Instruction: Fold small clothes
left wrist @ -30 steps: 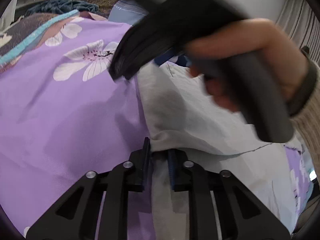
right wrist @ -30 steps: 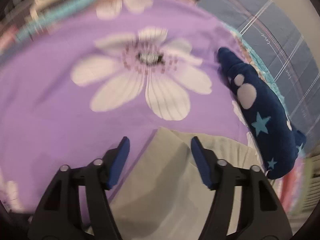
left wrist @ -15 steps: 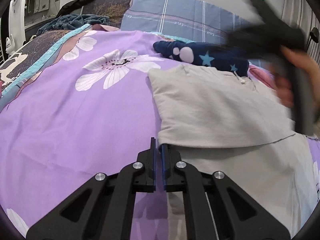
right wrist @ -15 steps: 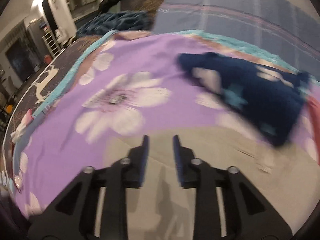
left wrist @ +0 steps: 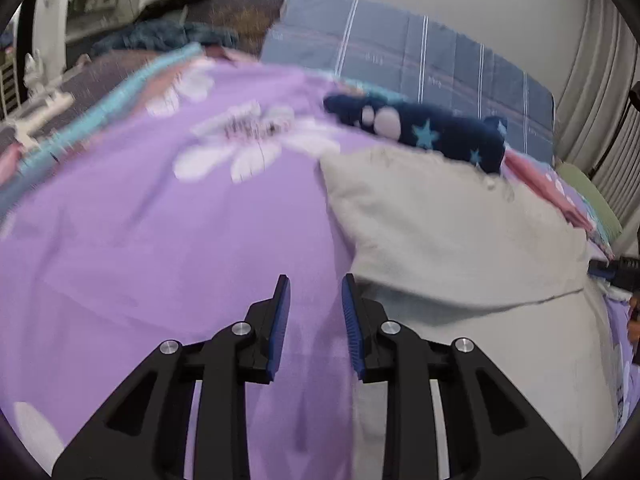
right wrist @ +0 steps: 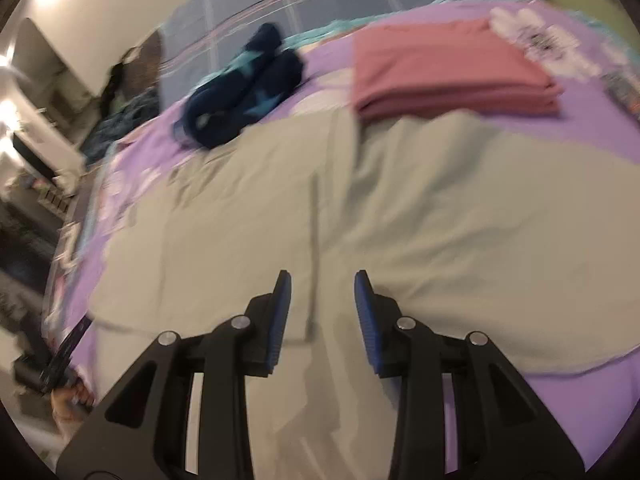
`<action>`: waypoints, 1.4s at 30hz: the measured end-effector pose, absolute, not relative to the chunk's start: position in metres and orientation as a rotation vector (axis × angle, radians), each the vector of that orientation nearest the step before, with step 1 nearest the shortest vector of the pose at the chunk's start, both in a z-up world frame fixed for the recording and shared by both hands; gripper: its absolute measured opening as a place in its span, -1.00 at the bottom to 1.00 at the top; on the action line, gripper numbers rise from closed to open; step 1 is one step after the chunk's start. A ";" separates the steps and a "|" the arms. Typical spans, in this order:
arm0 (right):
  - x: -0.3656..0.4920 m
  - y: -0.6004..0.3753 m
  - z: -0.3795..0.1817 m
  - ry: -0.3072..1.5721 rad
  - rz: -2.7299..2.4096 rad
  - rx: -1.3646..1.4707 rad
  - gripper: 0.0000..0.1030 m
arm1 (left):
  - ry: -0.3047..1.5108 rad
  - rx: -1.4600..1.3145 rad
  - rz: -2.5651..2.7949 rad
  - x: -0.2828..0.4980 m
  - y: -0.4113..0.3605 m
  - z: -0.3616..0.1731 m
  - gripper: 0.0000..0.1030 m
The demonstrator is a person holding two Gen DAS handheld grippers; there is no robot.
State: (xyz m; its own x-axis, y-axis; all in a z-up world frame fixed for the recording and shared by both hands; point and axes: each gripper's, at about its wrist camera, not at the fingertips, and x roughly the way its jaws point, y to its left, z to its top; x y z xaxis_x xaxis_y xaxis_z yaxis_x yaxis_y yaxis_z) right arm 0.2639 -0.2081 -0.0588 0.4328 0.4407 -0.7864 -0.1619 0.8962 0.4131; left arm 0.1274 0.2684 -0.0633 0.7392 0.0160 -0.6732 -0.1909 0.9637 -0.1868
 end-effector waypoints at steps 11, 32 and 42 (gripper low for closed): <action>0.273 -0.191 -0.067 0.997 0.407 0.310 -0.94 | 0.814 -0.119 0.069 0.200 0.192 -0.055 -0.32; 0.110 -0.504 -0.045 0.617 -0.095 0.831 -0.19 | 0.824 -0.008 -0.104 0.238 0.074 -0.066 0.46; 0.105 -0.559 -0.076 0.437 -0.245 1.192 -0.10 | 0.913 0.046 -0.078 0.259 0.053 -0.097 0.86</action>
State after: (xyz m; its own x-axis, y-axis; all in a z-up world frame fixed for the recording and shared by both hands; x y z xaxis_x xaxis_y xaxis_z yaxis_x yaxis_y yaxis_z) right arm 0.1046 -0.5593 -0.0761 0.8913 0.0440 -0.4513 0.4078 0.3572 0.8403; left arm 0.2595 0.0531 -0.0974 0.6085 -0.0477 -0.7921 0.0873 0.9962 0.0070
